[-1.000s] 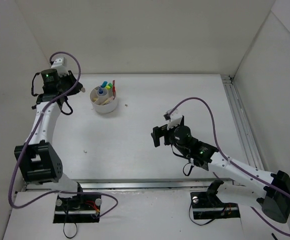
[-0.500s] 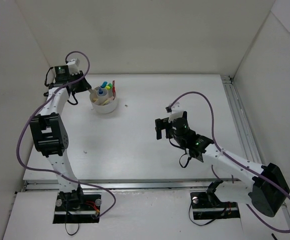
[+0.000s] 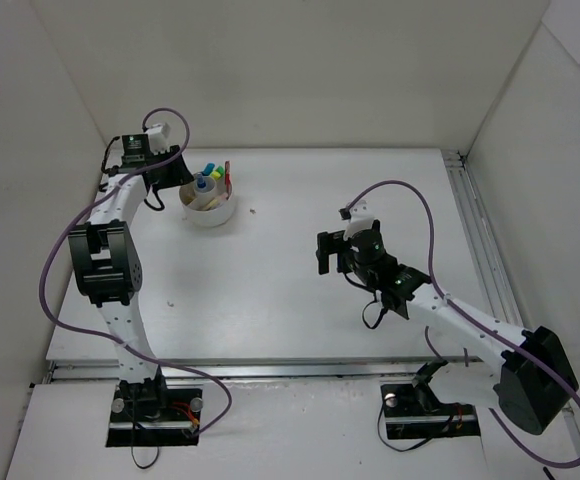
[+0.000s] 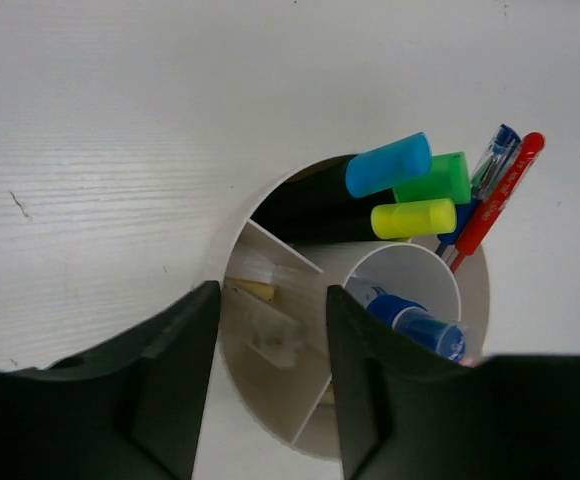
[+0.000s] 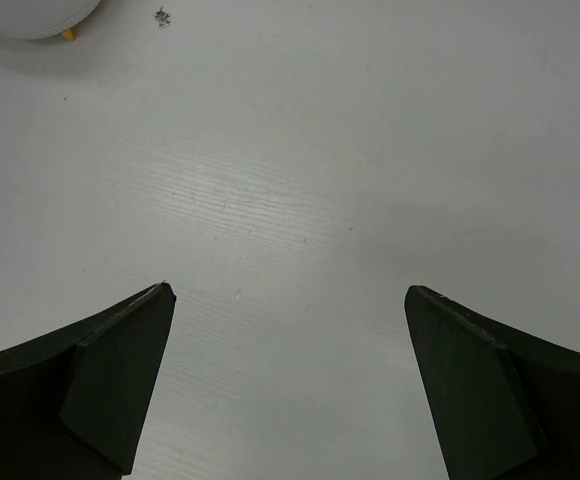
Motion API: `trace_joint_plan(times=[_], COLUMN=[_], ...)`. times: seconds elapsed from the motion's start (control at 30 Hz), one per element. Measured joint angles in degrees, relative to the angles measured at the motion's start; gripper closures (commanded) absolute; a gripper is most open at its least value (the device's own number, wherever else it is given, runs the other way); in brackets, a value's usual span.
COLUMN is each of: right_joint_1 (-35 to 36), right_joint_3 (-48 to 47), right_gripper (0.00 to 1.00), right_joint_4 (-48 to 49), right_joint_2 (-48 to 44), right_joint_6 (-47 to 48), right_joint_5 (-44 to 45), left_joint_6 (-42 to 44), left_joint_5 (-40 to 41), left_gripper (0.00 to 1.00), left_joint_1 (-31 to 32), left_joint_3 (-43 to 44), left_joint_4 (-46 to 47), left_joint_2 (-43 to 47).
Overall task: Sort the stationery into containers
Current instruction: Place the stationery in the storage box, then reset both arms
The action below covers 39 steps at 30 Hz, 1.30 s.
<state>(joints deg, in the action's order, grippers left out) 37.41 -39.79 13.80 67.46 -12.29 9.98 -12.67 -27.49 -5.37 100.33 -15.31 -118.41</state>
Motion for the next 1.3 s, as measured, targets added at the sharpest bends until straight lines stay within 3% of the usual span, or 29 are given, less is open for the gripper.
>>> trace_joint_plan(times=[0.23,0.27,0.3,0.5,0.7,0.9,1.1,1.3], right_joint_1=[-0.35,-0.37,-0.37,-0.57,-1.03,-1.29,-1.44,-1.44], right_joint_3=[0.0,0.0,0.02,0.09,3.58,8.11,8.44,8.44], right_gripper=[0.02,0.02,0.02,0.02,0.02,0.02,0.02,0.02], right_joint_4=[-0.02,-0.15,-0.42,-3.41,-9.01,-17.57,-22.49,-25.33], right_joint_2=[-0.5,-0.92,-1.6,-9.07,-18.69,-28.94,-35.63,-36.98], right_joint_6=[-0.35,-0.44,-0.61,-3.54,-8.13,-12.68,-15.1,-16.02], right_joint_5=[-1.22,-1.27,-1.29,1.66,8.59,17.92,23.12,24.17], left_joint_6=[0.52,0.52,0.63,-0.76,-7.65,-16.0,-21.99,-23.15], left_joint_5=[2.14,2.43,2.71,7.91,17.16,26.05,31.08,31.43], left_gripper=[0.44,0.38,0.01,0.0,0.0,0.0,0.0,0.0], left_joint_1=[0.9,0.9,0.87,0.87,1.2,2.12,3.45,3.5], left_joint_3=[0.24,-0.13,-0.94,-15.45,-37.53,-55.76,-63.54,-62.29], left_joint_4=[-1.18,-1.31,-1.44,-0.94,-0.63,-6.23,-13.51,-14.01], left_joint_2=[1.4,2.21,3.65,24.26,59.65,88.39,101.2,100.3])
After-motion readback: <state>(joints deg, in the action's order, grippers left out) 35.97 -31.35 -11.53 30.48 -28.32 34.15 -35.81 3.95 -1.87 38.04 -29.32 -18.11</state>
